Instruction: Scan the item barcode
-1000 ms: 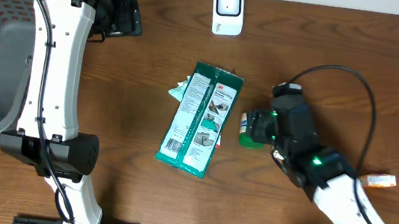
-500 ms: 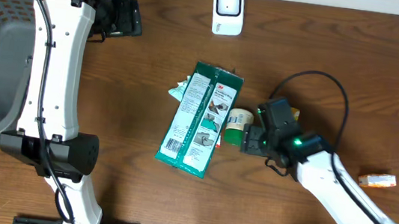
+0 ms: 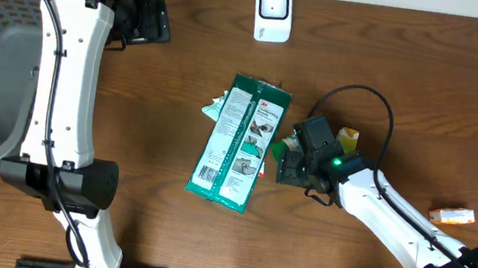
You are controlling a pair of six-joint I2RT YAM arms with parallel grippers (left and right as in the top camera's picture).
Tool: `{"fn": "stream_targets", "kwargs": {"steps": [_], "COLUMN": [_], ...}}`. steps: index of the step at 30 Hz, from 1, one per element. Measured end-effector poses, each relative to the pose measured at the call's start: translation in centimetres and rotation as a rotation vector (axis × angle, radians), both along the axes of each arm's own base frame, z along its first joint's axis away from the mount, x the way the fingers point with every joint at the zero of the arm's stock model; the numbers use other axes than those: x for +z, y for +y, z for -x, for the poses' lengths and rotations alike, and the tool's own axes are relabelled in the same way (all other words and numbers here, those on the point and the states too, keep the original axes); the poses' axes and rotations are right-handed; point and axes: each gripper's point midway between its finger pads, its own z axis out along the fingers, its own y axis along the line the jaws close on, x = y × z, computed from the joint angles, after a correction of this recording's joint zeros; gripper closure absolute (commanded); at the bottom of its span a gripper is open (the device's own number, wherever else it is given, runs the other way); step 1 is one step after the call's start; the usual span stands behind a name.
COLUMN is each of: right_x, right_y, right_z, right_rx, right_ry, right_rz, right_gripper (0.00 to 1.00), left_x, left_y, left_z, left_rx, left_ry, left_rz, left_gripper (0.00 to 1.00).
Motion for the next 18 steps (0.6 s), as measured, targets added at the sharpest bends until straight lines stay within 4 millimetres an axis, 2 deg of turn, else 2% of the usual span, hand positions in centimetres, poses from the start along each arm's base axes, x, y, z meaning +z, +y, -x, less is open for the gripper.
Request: {"fn": "stream_targets", "kwargs": {"steps": [5, 9, 12, 18], "right_x": [-0.03, 0.15, 0.06, 0.02], "right_y": [-0.05, 0.17, 0.1, 0.39], "right_z": [0.06, -0.4, -0.15, 0.22], "right_rx": [-0.012, -0.024, -0.049, -0.071], "right_ry": [0.005, -0.013, 0.003, 0.029], "right_rz": [-0.001, -0.013, -0.018, -0.044], "right_gripper": [0.25, 0.27, 0.34, 0.59], "left_x": [0.0, 0.0, 0.0, 0.0], "left_y": [0.0, 0.0, 0.0, 0.0], "left_z": [0.0, 0.0, 0.01, 0.0], "left_rx": [0.0, 0.0, 0.0, 0.0], "left_ry": [0.0, 0.0, 0.0, 0.0], "left_rz": [0.0, 0.0, 0.0, 0.0], "left_gripper": [0.13, 0.13, 0.13, 0.13]}}
